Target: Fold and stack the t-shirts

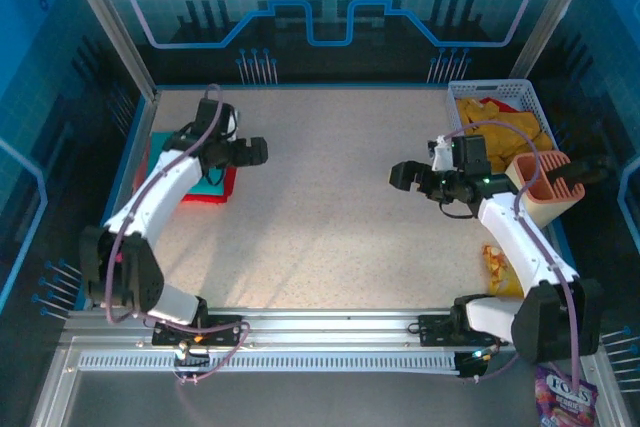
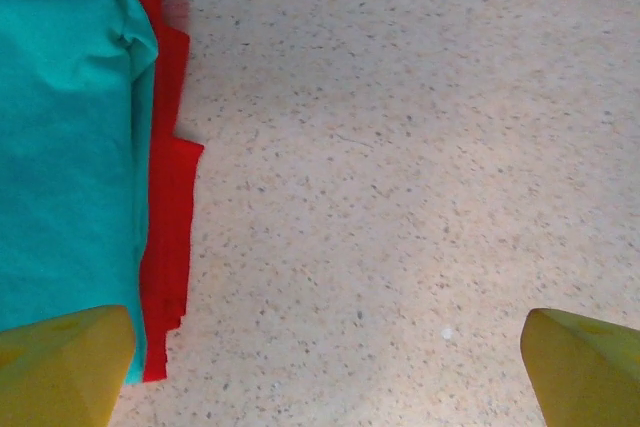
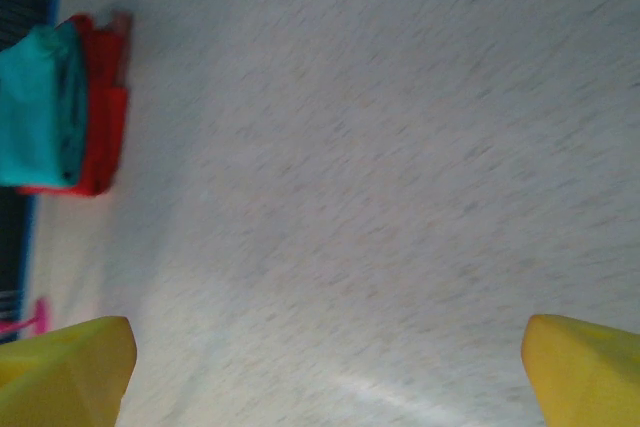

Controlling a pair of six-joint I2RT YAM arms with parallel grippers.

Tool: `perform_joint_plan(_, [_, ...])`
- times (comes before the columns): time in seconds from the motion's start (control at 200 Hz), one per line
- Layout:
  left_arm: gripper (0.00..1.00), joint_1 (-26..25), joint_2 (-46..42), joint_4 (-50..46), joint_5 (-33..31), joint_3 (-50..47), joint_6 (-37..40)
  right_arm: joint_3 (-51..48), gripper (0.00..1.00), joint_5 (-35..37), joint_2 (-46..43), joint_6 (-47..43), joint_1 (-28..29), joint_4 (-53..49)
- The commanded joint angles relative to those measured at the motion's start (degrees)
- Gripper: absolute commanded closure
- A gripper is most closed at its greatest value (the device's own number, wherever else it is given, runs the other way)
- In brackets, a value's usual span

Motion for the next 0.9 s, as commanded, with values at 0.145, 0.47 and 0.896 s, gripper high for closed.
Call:
perform_joint_plan(0.145, [0.01, 0.4, -8.1, 23.1, -1.6, -18.1, 7.0, -9.9, 0.00, 26.3, -9.6, -11.6, -0.8, 12.2])
perform_joint_plan(0.47, [0.01, 1.5, -4.2, 53.3, -4.7, -36.2, 17.6, -28.7, 0.00, 34.7, -9.7, -23.0, -0.5, 45.1])
perform_joint_plan(0.896, [0.01, 8.0, 6.6, 92.9, 1.2, -50.1, 13.1, -33.1, 0.00, 27.3, 11.7, -23.9, -3.5, 79.4])
